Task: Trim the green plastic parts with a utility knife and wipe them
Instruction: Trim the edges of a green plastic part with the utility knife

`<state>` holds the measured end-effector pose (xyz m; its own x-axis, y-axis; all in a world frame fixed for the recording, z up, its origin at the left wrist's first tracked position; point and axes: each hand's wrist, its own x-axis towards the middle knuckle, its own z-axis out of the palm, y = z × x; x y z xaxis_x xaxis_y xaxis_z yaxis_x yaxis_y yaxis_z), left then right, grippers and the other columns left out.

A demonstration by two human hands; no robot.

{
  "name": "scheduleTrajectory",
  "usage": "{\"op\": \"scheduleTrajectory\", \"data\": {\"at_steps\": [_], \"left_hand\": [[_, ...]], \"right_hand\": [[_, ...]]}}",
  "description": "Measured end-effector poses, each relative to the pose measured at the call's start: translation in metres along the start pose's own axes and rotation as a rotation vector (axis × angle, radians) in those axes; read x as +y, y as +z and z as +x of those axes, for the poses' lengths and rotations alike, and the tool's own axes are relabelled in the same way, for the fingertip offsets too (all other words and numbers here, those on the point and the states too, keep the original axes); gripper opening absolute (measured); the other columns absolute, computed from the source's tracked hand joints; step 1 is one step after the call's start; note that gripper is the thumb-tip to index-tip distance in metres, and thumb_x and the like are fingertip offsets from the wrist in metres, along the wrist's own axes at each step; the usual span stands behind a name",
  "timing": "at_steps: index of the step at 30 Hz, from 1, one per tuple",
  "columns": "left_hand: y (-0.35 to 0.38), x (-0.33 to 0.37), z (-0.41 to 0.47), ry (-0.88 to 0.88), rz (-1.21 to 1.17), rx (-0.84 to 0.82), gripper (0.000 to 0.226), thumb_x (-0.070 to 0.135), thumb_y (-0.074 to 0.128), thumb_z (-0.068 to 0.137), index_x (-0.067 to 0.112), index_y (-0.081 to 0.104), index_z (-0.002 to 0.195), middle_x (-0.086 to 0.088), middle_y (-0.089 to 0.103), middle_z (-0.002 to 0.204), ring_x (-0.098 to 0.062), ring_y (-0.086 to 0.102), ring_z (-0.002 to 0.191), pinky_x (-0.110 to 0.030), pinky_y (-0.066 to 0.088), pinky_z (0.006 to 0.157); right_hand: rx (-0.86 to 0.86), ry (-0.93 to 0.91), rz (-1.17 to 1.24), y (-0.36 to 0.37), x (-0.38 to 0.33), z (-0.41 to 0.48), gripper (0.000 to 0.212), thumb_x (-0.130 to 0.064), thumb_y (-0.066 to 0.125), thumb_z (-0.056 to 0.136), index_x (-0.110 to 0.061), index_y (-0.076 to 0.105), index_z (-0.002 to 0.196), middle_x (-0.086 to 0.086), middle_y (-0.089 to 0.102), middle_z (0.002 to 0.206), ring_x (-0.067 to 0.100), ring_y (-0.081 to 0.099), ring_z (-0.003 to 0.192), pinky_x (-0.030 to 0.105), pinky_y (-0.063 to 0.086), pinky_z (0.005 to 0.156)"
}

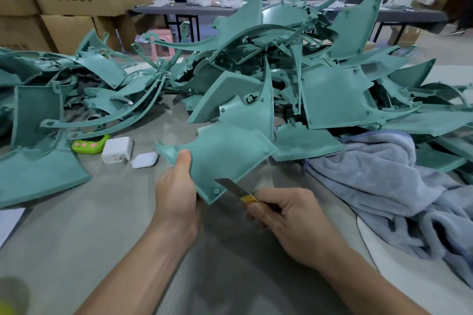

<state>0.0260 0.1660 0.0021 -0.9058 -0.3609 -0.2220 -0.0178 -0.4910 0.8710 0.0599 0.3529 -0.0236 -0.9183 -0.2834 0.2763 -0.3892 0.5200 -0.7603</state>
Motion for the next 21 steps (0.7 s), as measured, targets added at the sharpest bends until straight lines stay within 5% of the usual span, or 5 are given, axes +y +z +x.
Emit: {"op": "scheduleTrajectory", "data": {"at_steps": [4, 7, 12, 17, 21], "left_hand": [[0.000, -0.001, -0.001, 0.034, 0.042, 0.014, 0.027, 0.026, 0.057, 0.103, 0.010, 0.073, 0.090, 0.001, 0.080, 0.083, -0.013, 0.076, 0.068, -0.022, 0.053, 0.048], [-0.001, -0.002, 0.000, 0.056, 0.074, 0.017, 0.026, 0.025, 0.055, 0.103, 0.011, 0.073, 0.090, 0.003, 0.080, 0.085, -0.011, 0.076, 0.071, -0.021, 0.053, 0.048], [0.001, -0.004, -0.001, 0.054, 0.078, -0.007, 0.028, 0.024, 0.054, 0.104, 0.009, 0.074, 0.091, -0.001, 0.080, 0.089, -0.015, 0.077, 0.077, -0.023, 0.056, 0.052], [-0.004, 0.000, 0.004, 0.059, 0.068, 0.022, 0.024, 0.025, 0.054, 0.103, 0.012, 0.072, 0.095, 0.003, 0.080, 0.087, -0.010, 0.076, 0.072, -0.020, 0.052, 0.048], [-0.004, -0.001, 0.004, 0.071, 0.064, -0.014, 0.035, 0.026, 0.054, 0.103, 0.012, 0.079, 0.084, -0.001, 0.080, 0.087, -0.013, 0.076, 0.071, -0.021, 0.052, 0.049]], "right_hand": [[0.186, 0.078, 0.070, 0.000, 0.005, 0.006, 0.018, -0.031, 0.068, 0.094, -0.022, 0.072, 0.079, 0.005, 0.066, 0.066, 0.023, 0.059, 0.061, 0.045, 0.051, 0.061], [0.385, 0.161, 0.138, -0.013, 0.014, 0.012, 0.025, -0.022, 0.068, 0.096, -0.020, 0.073, 0.072, 0.007, 0.066, 0.063, 0.025, 0.057, 0.056, 0.045, 0.049, 0.057], [0.062, 0.075, 0.031, 0.003, 0.001, -0.001, 0.024, -0.042, 0.065, 0.089, -0.022, 0.072, 0.078, -0.001, 0.064, 0.066, 0.009, 0.051, 0.057, 0.031, 0.044, 0.057], [0.413, 0.211, -0.038, -0.012, 0.010, 0.009, 0.033, -0.024, 0.068, 0.096, -0.018, 0.065, 0.063, -0.008, 0.061, 0.057, 0.008, 0.050, 0.052, 0.025, 0.036, 0.050], [0.120, 0.061, 0.114, 0.000, -0.002, -0.004, 0.025, -0.031, 0.068, 0.094, -0.018, 0.070, 0.073, -0.008, 0.054, 0.055, 0.002, 0.042, 0.049, 0.016, 0.031, 0.050]]}}
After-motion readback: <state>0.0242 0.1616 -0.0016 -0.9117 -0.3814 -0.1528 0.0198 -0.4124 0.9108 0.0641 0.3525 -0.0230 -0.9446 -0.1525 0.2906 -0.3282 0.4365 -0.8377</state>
